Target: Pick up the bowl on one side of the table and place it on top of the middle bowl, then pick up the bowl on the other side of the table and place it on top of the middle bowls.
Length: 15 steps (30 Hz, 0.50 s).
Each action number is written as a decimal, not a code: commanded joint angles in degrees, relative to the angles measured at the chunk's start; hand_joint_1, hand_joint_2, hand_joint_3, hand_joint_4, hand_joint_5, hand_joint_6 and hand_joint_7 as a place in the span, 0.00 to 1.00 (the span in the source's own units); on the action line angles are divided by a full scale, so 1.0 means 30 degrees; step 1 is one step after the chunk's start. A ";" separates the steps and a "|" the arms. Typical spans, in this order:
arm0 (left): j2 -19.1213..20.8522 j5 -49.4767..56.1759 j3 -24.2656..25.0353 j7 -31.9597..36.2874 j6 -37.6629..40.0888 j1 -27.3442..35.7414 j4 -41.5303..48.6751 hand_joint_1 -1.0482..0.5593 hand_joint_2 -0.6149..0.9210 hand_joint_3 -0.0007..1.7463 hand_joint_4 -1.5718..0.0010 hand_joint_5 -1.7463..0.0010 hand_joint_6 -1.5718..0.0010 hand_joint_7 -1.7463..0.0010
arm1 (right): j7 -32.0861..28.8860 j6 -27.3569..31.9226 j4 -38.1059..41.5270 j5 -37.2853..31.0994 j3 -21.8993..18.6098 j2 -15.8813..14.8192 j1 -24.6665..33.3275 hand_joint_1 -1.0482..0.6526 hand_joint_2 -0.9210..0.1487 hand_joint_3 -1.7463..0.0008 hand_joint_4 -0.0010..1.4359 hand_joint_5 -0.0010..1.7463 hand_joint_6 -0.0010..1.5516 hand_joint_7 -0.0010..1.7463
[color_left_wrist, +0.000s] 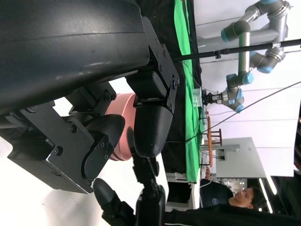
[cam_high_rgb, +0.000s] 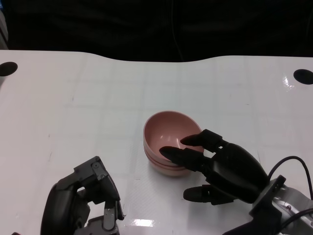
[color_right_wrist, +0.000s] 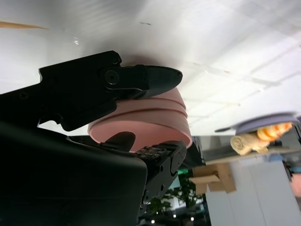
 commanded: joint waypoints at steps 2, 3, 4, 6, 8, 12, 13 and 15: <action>0.0186 0.0076 0.0147 0.0055 -0.0395 -0.0043 0.0243 0.67 0.66 0.86 0.38 0.00 0.48 0.04 | -0.1039 -0.0754 0.0468 0.0403 -0.0331 -0.0083 -0.0236 0.23 0.00 0.77 0.00 0.35 0.15 0.00; 0.0183 0.0071 0.0150 0.0051 -0.0410 -0.0059 0.0267 0.67 0.66 0.86 0.38 0.00 0.48 0.04 | -0.1146 -0.0844 0.0529 0.0404 -0.0338 -0.0080 -0.0260 0.23 0.00 0.77 0.00 0.34 0.15 0.00; 0.0174 0.0114 0.0159 0.0073 -0.0471 -0.0100 0.0329 0.67 0.66 0.86 0.38 0.00 0.48 0.04 | -0.1225 -0.0941 0.0532 0.0546 -0.0441 -0.0086 -0.0202 0.24 0.00 0.77 0.00 0.35 0.15 0.00; 0.0193 0.0048 0.0192 -0.0020 -0.0689 -0.0234 0.0563 0.67 0.66 0.86 0.38 0.00 0.47 0.05 | -0.1483 -0.1020 0.0380 0.0743 -0.0668 -0.0114 -0.0014 0.25 0.00 0.79 0.00 0.37 0.16 0.01; 0.0236 -0.0216 0.0224 -0.0256 -0.0977 -0.0400 0.0889 0.67 0.66 0.87 0.38 0.00 0.48 0.05 | -0.1976 -0.1135 0.0251 0.0837 -0.0900 -0.0118 0.0220 0.25 0.00 0.79 0.00 0.40 0.17 0.01; 0.0268 -0.0063 0.0213 -0.0181 -0.1053 -0.0532 0.1079 0.67 0.65 0.87 0.38 0.00 0.48 0.05 | -0.2757 -0.1213 -0.0056 0.1011 -0.1314 -0.0193 0.0810 0.27 0.00 0.80 0.00 0.43 0.18 0.02; 0.0241 -0.0049 0.0176 -0.0121 -0.0880 -0.0520 0.0983 0.68 0.65 0.87 0.38 0.00 0.47 0.05 | -0.2977 -0.1210 -0.0162 0.0992 -0.1441 -0.0227 0.0990 0.27 0.00 0.80 0.00 0.46 0.19 0.02; 0.0192 -0.0045 0.0123 -0.0036 -0.0610 -0.0491 0.0818 0.68 0.65 0.88 0.38 0.00 0.47 0.05 | -0.3193 -0.1226 -0.0336 0.1025 -0.1641 -0.0265 0.1258 0.28 0.00 0.81 0.00 0.49 0.20 0.03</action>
